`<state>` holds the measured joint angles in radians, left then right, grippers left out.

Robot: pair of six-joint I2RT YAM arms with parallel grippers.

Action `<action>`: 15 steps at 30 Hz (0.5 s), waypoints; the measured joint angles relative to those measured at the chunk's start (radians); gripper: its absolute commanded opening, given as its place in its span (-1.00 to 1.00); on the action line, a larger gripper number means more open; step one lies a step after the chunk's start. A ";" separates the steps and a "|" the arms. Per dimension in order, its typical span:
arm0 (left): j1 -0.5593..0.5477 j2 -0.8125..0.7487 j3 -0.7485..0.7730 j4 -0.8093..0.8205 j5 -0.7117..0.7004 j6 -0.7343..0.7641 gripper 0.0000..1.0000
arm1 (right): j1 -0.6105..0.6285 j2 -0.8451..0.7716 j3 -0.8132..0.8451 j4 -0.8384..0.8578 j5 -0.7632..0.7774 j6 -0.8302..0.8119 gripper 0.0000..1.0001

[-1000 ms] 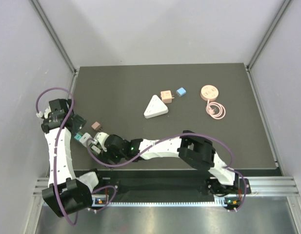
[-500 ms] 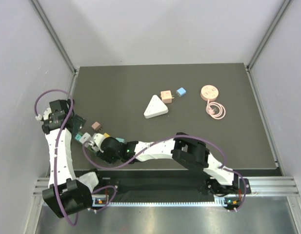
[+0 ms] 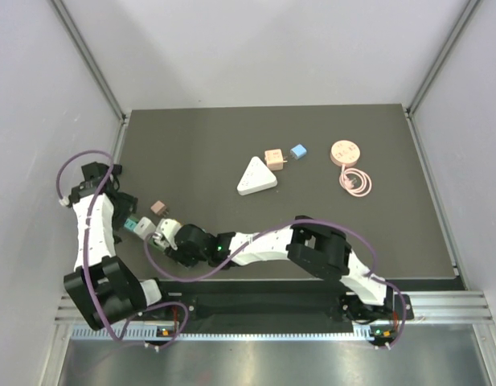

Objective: Pull the plug off the socket

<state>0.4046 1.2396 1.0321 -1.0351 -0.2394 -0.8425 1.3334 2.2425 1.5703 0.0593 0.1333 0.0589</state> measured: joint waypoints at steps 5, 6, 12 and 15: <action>0.087 0.038 0.002 0.014 0.019 0.022 0.97 | -0.005 -0.003 0.000 -0.006 0.003 -0.037 -0.75; 0.099 0.055 0.002 0.019 0.027 0.026 0.96 | -0.008 -0.004 0.000 -0.008 -0.001 -0.042 -0.45; 0.113 0.111 -0.010 0.101 0.095 0.037 0.97 | -0.039 -0.016 -0.006 -0.033 -0.030 -0.061 0.49; 0.113 0.111 -0.011 0.138 0.116 0.042 0.97 | -0.063 -0.030 -0.014 -0.061 -0.034 -0.063 0.91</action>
<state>0.5175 1.3510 1.0214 -0.8970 -0.1230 -0.8005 1.2701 2.2124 1.5558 -0.0017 0.0990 -0.0040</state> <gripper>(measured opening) 0.985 0.819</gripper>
